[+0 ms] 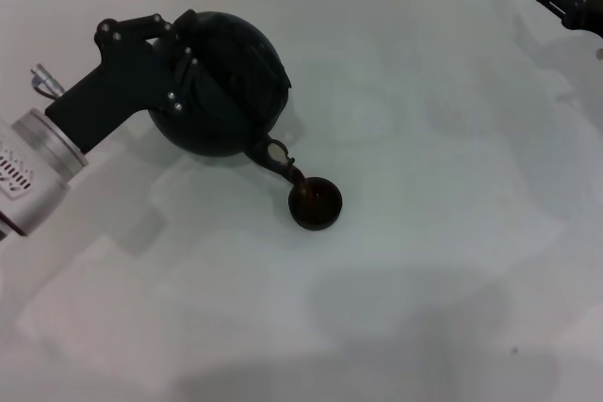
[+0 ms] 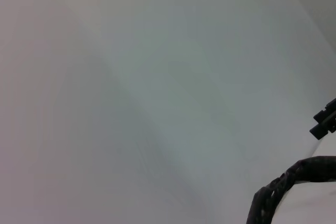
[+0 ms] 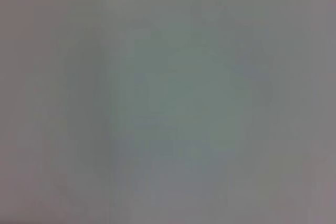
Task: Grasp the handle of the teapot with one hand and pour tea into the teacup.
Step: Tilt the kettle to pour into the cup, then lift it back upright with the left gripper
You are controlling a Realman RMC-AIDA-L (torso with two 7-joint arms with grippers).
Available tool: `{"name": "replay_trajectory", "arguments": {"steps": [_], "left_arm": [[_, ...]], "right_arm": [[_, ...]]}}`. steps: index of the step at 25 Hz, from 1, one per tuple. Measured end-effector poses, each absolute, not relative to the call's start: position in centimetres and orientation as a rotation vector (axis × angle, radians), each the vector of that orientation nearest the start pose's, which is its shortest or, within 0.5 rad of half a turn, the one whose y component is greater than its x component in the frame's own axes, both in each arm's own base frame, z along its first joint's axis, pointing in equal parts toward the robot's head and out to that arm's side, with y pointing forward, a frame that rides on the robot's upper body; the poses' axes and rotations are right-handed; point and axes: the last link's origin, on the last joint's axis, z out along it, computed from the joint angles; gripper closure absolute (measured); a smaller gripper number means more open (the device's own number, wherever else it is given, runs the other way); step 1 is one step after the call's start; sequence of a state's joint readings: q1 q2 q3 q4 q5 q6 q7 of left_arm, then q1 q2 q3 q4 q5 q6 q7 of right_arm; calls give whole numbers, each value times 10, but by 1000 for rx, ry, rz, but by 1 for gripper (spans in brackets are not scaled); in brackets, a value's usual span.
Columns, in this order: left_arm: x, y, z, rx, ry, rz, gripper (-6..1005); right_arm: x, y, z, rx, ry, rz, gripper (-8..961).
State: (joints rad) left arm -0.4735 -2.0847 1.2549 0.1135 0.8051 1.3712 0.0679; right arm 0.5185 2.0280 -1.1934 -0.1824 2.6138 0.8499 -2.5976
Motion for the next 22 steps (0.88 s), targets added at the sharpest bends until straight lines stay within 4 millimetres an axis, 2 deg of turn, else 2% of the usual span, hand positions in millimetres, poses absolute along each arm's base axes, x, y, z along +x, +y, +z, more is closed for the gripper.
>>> {"name": "replay_trajectory", "arguments": {"steps": [16,22], "left_arm": [[-273,316,-47,-2086,294,-609,883],[-277,313,-48,-2098,203,-641,883]], "right_arm": [[344,377,6,-1778,710,565,84],[344,377,6,-1778,711,563,84]]}}
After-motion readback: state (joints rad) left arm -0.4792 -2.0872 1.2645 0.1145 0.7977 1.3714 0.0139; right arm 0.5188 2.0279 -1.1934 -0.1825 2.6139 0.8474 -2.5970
